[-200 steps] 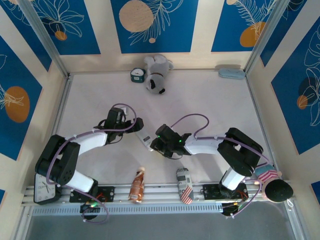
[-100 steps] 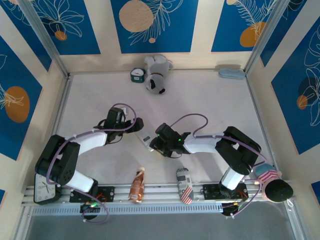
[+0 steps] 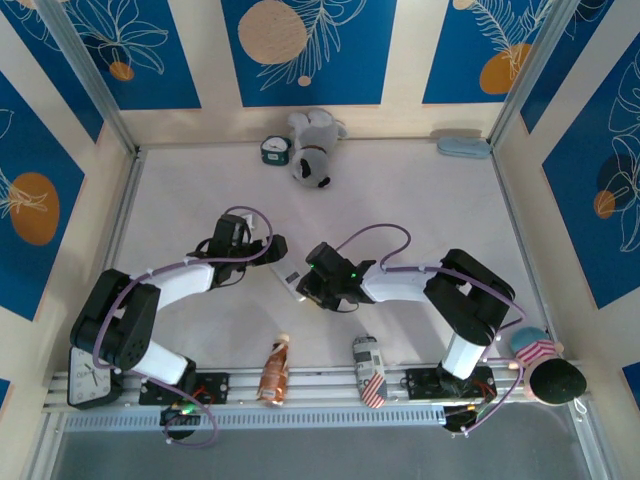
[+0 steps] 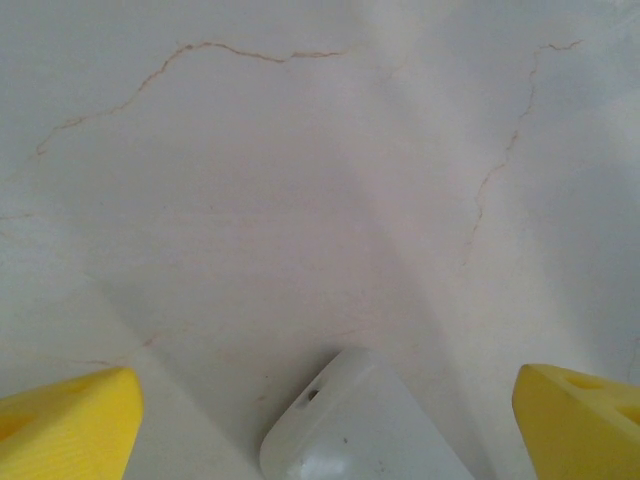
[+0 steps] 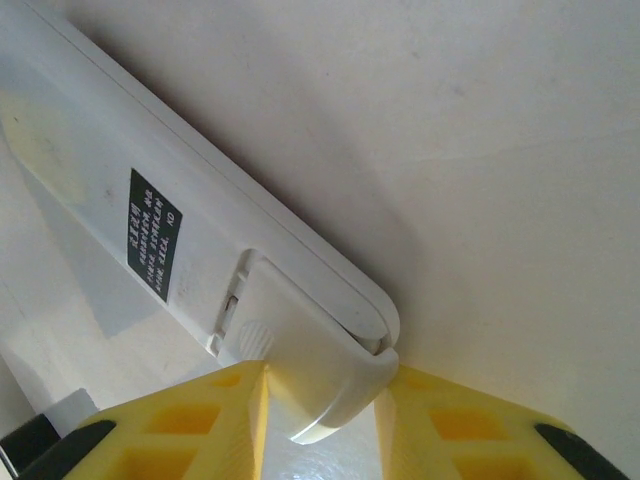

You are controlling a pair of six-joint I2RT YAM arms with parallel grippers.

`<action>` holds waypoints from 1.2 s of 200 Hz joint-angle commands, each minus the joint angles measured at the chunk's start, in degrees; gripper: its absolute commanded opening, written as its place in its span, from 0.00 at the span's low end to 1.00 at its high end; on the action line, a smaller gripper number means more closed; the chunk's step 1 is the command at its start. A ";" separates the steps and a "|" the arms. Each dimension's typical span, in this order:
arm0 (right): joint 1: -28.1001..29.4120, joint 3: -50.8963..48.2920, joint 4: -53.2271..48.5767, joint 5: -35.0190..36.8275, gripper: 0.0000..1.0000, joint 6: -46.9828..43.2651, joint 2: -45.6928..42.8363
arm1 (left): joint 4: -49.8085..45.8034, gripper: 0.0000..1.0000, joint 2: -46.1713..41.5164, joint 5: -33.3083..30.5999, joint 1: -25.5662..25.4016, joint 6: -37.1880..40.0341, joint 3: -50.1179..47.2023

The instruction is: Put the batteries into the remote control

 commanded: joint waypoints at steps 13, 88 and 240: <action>-0.32 2.37 -2.84 0.27 0.32 -0.90 0.29 | 2.13 0.93 1.48 2.46 0.86 -0.12 0.10; -4.03 5.27 -6.16 -3.88 0.32 -5.93 2.40 | 4.65 0.81 3.99 4.77 1.03 -0.69 0.30; -2.19 6.90 -7.68 -4.43 0.32 -2.49 2.83 | 6.60 0.58 6.73 10.44 1.12 -4.52 -1.69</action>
